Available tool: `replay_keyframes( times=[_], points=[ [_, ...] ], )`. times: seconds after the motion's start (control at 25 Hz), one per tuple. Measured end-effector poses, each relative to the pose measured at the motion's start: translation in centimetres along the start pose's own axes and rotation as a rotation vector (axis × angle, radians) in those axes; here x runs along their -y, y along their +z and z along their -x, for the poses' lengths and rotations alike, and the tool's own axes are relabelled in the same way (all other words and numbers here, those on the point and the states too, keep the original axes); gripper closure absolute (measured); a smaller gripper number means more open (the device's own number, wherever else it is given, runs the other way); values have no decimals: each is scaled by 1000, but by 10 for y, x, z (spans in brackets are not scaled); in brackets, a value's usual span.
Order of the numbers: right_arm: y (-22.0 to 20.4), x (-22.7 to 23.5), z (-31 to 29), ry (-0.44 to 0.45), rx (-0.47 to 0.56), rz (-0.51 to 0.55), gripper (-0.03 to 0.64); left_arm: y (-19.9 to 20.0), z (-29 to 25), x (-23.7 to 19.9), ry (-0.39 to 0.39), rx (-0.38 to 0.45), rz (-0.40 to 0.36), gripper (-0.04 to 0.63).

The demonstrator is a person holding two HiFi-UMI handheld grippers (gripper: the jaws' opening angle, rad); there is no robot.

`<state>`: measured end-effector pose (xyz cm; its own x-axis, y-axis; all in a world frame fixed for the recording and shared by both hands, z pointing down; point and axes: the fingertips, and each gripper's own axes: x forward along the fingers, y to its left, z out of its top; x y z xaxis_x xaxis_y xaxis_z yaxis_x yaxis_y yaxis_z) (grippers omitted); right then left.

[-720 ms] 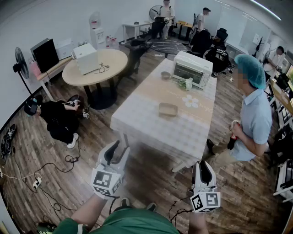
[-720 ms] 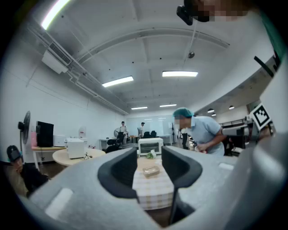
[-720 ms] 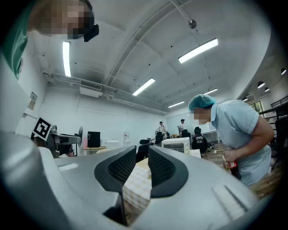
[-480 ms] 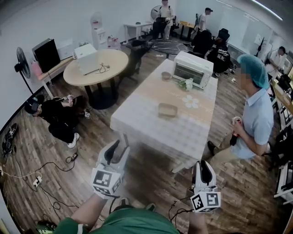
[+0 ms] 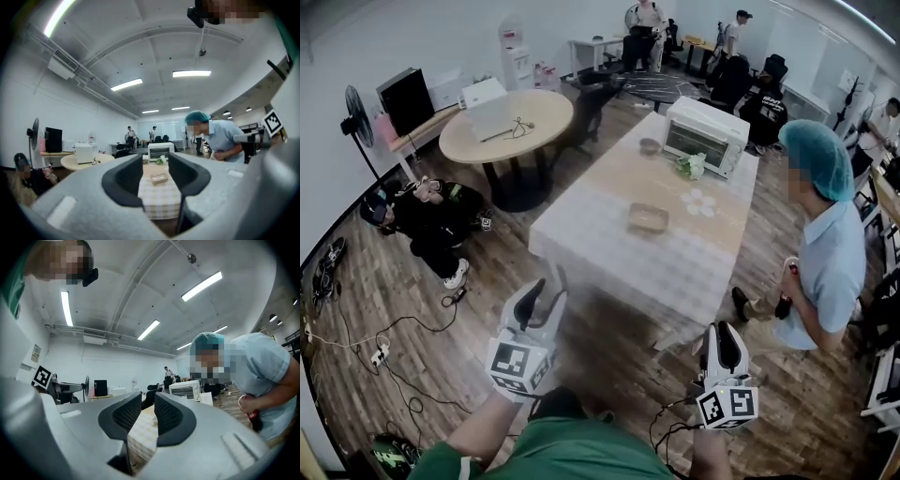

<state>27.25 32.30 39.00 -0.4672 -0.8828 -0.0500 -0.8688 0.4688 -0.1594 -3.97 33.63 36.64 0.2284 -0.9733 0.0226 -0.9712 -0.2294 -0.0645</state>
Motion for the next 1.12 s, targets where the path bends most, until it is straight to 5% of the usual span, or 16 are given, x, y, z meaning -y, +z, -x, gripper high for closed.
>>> replay_keyframes(
  times=[0.36, 1.12],
  points=[
    [-17, 21, -56, -50, -44, -14, 532, -20, -68, -30, -34, -18, 33, 426],
    [-30, 4, -258, -259, -133, 19, 532, -51, -240, -221, -131, -17, 119, 426]
  ],
)
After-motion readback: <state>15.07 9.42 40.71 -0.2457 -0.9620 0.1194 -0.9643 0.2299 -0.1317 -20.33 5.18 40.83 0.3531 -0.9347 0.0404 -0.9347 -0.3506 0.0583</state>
